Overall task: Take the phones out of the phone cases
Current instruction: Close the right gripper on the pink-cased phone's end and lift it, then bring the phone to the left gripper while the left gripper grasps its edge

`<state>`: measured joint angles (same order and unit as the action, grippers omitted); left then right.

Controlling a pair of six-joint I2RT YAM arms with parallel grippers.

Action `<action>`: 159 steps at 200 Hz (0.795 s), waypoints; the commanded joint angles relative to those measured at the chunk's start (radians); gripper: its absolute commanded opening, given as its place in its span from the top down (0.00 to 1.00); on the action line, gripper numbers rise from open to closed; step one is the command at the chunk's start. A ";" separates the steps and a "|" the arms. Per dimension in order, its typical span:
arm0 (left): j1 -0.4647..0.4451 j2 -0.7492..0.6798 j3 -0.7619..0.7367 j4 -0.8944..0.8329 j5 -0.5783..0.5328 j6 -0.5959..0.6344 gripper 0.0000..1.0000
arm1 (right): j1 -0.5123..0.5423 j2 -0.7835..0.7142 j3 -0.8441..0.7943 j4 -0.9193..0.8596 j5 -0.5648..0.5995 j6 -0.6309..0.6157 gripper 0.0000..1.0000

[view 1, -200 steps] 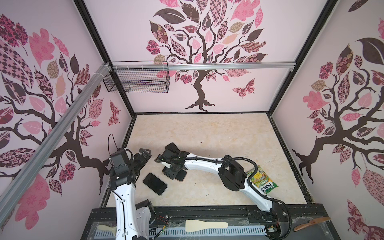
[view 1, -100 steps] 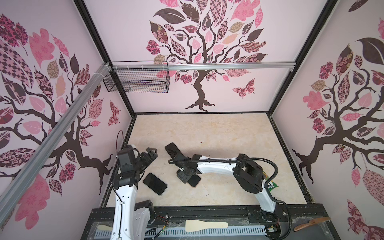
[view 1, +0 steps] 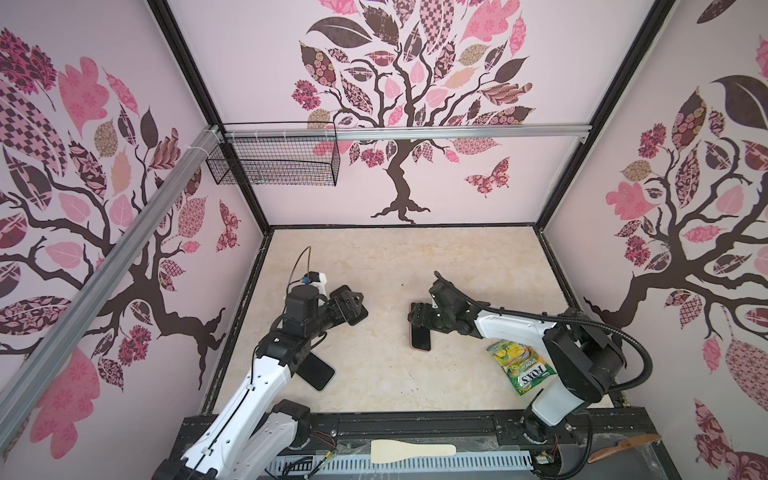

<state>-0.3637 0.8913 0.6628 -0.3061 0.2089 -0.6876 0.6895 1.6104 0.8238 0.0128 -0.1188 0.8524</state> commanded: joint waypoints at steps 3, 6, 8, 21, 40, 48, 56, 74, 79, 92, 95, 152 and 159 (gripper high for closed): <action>-0.118 0.054 -0.042 0.191 -0.032 -0.010 0.05 | -0.008 -0.127 -0.044 0.147 -0.012 0.242 0.77; -0.131 0.065 -0.043 0.206 -0.031 -0.011 0.05 | -0.012 -0.136 -0.051 0.148 -0.006 0.259 0.77; -0.140 0.071 -0.045 0.216 -0.031 -0.013 0.05 | -0.014 -0.141 -0.054 0.148 -0.002 0.268 0.77; -0.198 0.122 -0.046 0.270 -0.026 -0.016 0.06 | -0.024 -0.180 -0.084 0.148 0.032 0.342 0.77; -0.270 0.197 -0.039 0.323 -0.034 -0.012 0.07 | -0.028 -0.231 -0.127 0.166 0.080 0.427 0.76; -0.292 0.227 -0.034 0.339 -0.034 -0.014 0.08 | -0.030 -0.252 -0.143 0.176 0.094 0.451 0.75; -0.309 0.255 -0.029 0.350 -0.033 -0.018 0.09 | -0.028 -0.270 -0.155 0.189 0.103 0.464 0.75; -0.337 0.309 -0.012 0.369 -0.025 -0.018 0.11 | -0.028 -0.298 -0.169 0.201 0.118 0.480 0.76; -0.345 0.322 -0.007 0.373 -0.023 -0.018 0.12 | -0.029 -0.305 -0.172 0.205 0.120 0.482 0.76; -0.360 0.352 0.005 0.386 -0.011 -0.014 0.14 | -0.029 -0.319 -0.179 0.210 0.128 0.494 0.77; -0.363 0.356 0.007 0.390 -0.007 -0.012 0.14 | -0.028 -0.323 -0.181 0.213 0.128 0.497 0.77; -0.428 0.432 0.032 0.431 0.038 0.000 0.25 | -0.029 -0.356 -0.187 0.238 0.123 0.516 0.77; -0.431 0.437 0.029 0.435 0.038 -0.001 0.27 | -0.029 -0.357 -0.188 0.243 0.119 0.516 0.76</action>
<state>-0.7818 1.3102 0.6487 0.0818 0.2295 -0.7025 0.6651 1.3067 0.6258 0.1913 -0.0036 1.3449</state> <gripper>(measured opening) 0.757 0.774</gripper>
